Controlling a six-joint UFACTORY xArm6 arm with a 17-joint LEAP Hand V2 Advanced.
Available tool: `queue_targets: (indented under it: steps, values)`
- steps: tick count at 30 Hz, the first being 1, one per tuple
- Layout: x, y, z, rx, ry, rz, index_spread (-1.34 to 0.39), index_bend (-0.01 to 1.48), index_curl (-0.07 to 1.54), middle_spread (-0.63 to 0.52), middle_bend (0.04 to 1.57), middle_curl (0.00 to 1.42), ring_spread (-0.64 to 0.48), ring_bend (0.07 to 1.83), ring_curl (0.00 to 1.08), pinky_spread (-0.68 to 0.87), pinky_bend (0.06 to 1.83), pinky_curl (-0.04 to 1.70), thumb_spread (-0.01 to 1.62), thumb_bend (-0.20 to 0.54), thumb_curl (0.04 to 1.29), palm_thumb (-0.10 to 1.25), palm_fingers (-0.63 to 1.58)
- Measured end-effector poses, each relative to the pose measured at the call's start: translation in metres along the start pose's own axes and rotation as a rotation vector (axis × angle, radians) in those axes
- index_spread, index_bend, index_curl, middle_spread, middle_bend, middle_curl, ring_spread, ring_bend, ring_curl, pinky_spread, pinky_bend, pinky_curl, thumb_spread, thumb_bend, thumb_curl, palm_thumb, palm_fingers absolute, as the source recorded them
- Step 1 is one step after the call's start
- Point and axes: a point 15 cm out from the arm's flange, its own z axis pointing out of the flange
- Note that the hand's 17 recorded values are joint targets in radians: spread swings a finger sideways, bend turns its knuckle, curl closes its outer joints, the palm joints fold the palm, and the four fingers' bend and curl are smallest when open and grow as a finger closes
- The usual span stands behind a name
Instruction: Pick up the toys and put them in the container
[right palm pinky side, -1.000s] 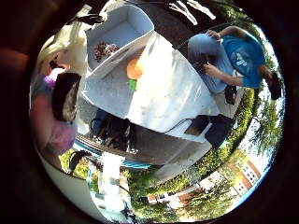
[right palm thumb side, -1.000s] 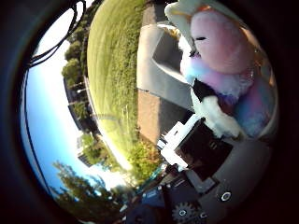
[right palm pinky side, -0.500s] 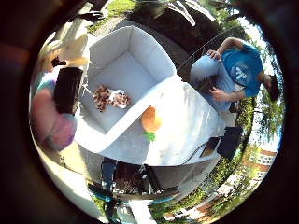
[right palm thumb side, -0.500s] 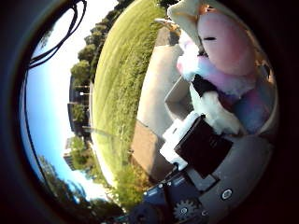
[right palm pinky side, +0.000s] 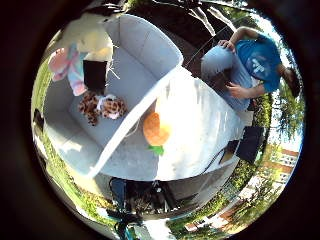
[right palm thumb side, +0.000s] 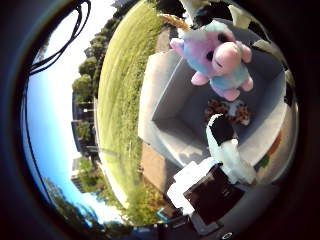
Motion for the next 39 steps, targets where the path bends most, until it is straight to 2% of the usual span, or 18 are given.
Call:
queue_targets:
  steps: [4,11,15,19,22,24,33,39]
  values:
    - [0.019,0.015,-0.02,-0.039,-0.013,0.01,-0.49,0.14,0.66,0.07,0.31,0.41,0.31,0.84,0.32,0.5,1.01,0.71,1.12,-0.026,0.55,0.71,-0.04]
    - [0.074,0.048,-0.086,-0.062,-0.037,0.035,-0.43,0.15,0.51,0.08,0.28,0.39,0.31,0.73,0.29,0.51,0.87,0.62,1.12,-0.03,0.52,0.69,-0.01]
    - [0.102,0.064,-0.097,-0.085,-0.03,0.043,-0.4,0.16,0.45,0.06,0.29,0.39,0.31,0.69,0.28,0.51,0.79,0.57,1.13,-0.028,0.51,0.69,0.03]
    - [0.148,0.088,-0.092,-0.141,-0.012,0.101,-0.29,0.14,0.41,0.06,0.3,0.39,0.3,0.66,0.27,0.5,0.74,0.53,1.14,-0.033,0.5,0.66,0.03]
    - [0.176,0.111,-0.074,-0.187,-0.036,0.155,-0.23,0.15,0.38,0.07,0.29,0.39,0.3,0.63,0.27,0.5,0.71,0.51,1.15,-0.033,0.49,0.64,0.04]
    - [0.19,0.122,-0.06,-0.207,-0.049,0.184,-0.15,0.21,0.39,0.08,0.29,0.39,0.3,0.59,0.26,0.49,0.67,0.48,1.16,-0.028,0.48,0.64,0.09]
    - [0.209,0.1,0.027,-0.205,-0.042,0.217,-0.05,0.17,0.37,0.08,0.27,0.38,0.3,0.51,0.26,0.5,0.59,0.41,1.18,-0.028,0.46,0.61,0.2]
    - [0.198,0.106,0.084,-0.28,-0.048,0.233,-0.07,0.13,0.33,0.1,0.23,0.38,0.31,0.5,0.27,0.5,0.61,0.4,1.18,-0.031,0.43,0.58,0.17]
